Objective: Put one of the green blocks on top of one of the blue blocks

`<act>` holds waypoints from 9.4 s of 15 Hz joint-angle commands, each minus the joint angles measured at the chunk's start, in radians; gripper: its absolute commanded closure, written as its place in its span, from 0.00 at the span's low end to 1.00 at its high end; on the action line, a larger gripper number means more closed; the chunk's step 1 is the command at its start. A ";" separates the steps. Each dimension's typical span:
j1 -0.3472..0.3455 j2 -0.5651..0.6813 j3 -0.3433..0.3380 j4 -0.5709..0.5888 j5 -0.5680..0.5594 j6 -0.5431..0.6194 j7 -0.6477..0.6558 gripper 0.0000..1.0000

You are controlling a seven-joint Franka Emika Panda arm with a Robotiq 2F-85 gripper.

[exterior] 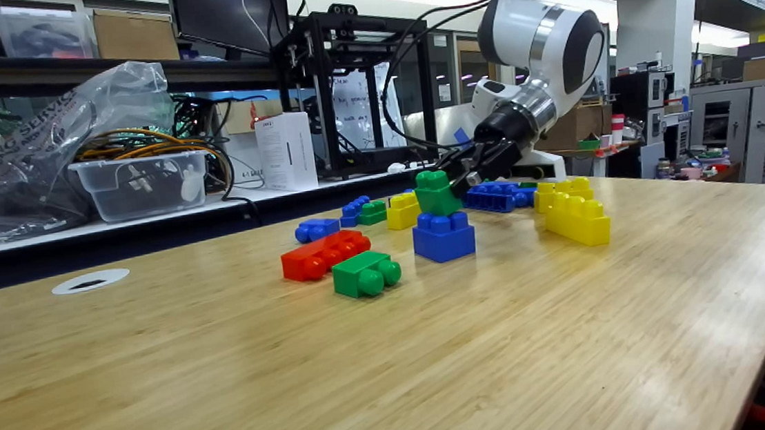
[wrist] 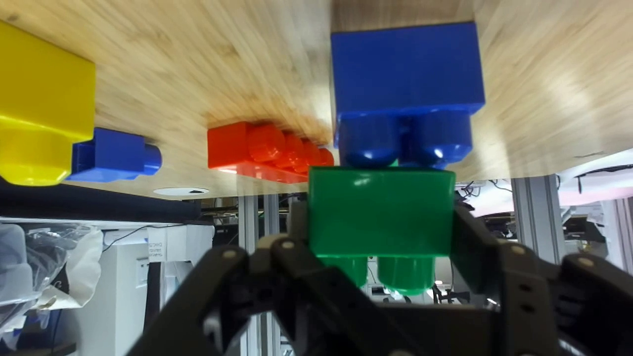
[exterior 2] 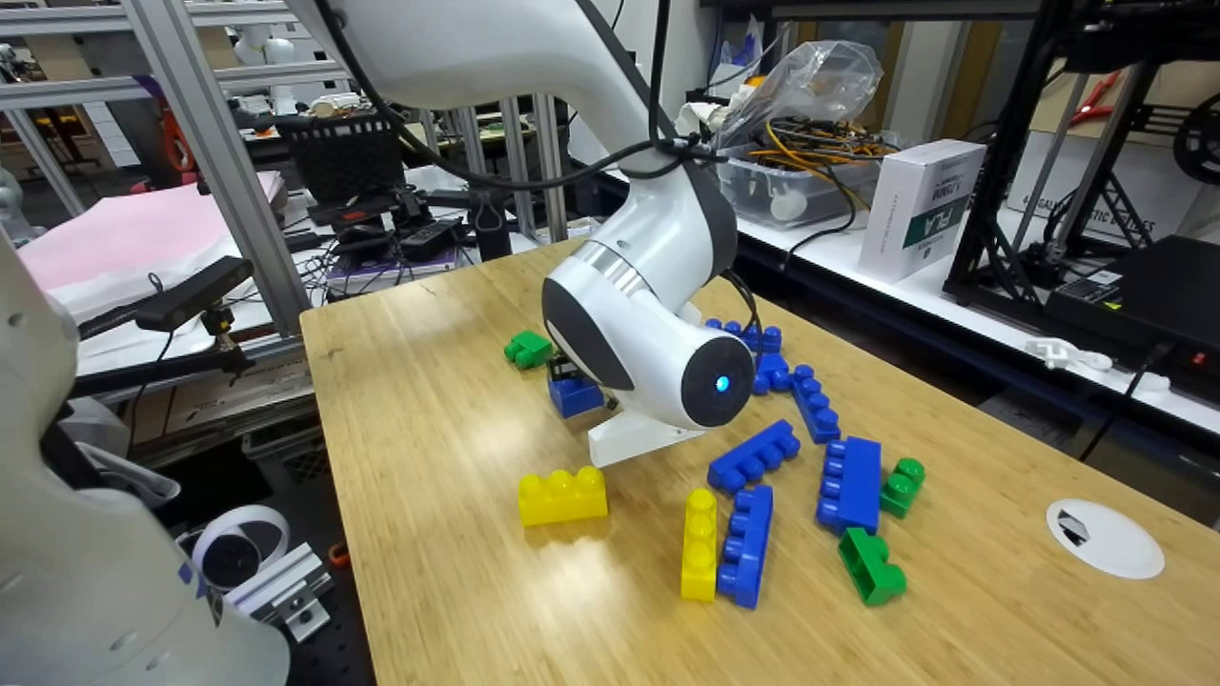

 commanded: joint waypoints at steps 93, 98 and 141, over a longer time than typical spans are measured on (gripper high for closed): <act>0.088 -0.440 0.165 -0.162 -0.561 0.587 0.646 0.00; 0.118 -0.515 0.161 -0.141 -0.822 0.543 0.987 0.00; 0.150 -0.165 0.174 0.101 -1.019 0.325 1.700 1.00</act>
